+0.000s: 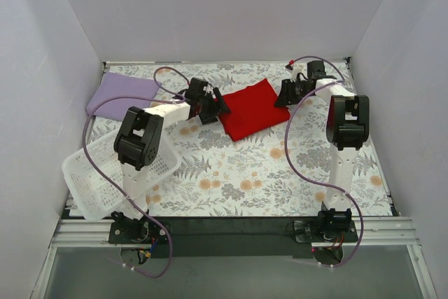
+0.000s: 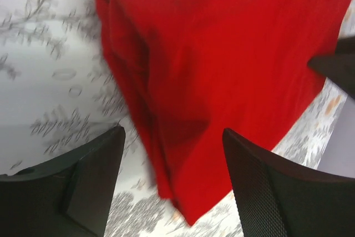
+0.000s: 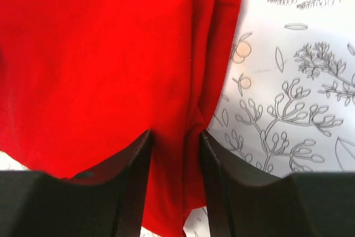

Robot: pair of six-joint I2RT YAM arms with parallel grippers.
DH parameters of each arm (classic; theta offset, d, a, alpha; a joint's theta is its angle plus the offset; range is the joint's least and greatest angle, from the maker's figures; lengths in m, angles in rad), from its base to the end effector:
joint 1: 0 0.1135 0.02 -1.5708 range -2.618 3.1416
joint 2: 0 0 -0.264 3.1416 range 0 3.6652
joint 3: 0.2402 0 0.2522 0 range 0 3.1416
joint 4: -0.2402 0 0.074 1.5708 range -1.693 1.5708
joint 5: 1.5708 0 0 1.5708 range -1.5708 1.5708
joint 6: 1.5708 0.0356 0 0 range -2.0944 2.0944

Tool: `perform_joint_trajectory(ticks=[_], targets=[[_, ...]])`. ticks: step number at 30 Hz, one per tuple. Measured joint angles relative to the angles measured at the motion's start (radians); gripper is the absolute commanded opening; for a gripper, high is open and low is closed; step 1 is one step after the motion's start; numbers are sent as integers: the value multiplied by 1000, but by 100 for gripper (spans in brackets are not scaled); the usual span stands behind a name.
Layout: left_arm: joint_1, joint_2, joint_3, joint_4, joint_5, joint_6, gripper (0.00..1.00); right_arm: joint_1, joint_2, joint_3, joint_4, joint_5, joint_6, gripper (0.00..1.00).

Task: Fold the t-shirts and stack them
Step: Neatly place the folded tshirt to the corner

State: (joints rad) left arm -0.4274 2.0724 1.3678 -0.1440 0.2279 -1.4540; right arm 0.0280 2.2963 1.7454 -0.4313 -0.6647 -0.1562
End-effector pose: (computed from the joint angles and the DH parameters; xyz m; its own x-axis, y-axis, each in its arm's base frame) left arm 0.4010 -0.1915 0.1505 -0.6156 -0.7827 0.0913 -0.6153 0.4050 -0.6763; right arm 0.4911 0.0357 0.1491 -0.7646 -0.1439 -0.6282 -0.4892 0.7641 0.4204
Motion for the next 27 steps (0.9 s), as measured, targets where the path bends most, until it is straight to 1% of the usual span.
perform_joint_trajectory(ticks=[3,4,6,14,17,20,24,25,27], targets=[[-10,65,116,-69,-41,-50,72,-8,-24,-43,19,-8,-2,52],[-10,71,129,-81,-46,-59,72,-10,-36,-62,19,-9,-4,55],[-9,76,142,-99,-46,-71,73,-14,-63,-101,19,-17,-7,57],[-6,80,159,-167,0,-84,74,-18,-120,-202,27,-57,-10,57],[-6,80,161,-179,18,-86,73,-18,-135,-233,45,-69,-3,57],[-8,111,203,-208,64,-71,66,-19,-142,-251,54,-81,3,57],[-18,158,252,-217,112,-59,48,-21,-143,-260,64,-89,8,56],[-19,165,256,-217,119,-54,39,-22,-144,-263,68,-91,8,56],[-20,173,257,-219,125,-43,32,-22,-147,-270,71,-96,10,55]])
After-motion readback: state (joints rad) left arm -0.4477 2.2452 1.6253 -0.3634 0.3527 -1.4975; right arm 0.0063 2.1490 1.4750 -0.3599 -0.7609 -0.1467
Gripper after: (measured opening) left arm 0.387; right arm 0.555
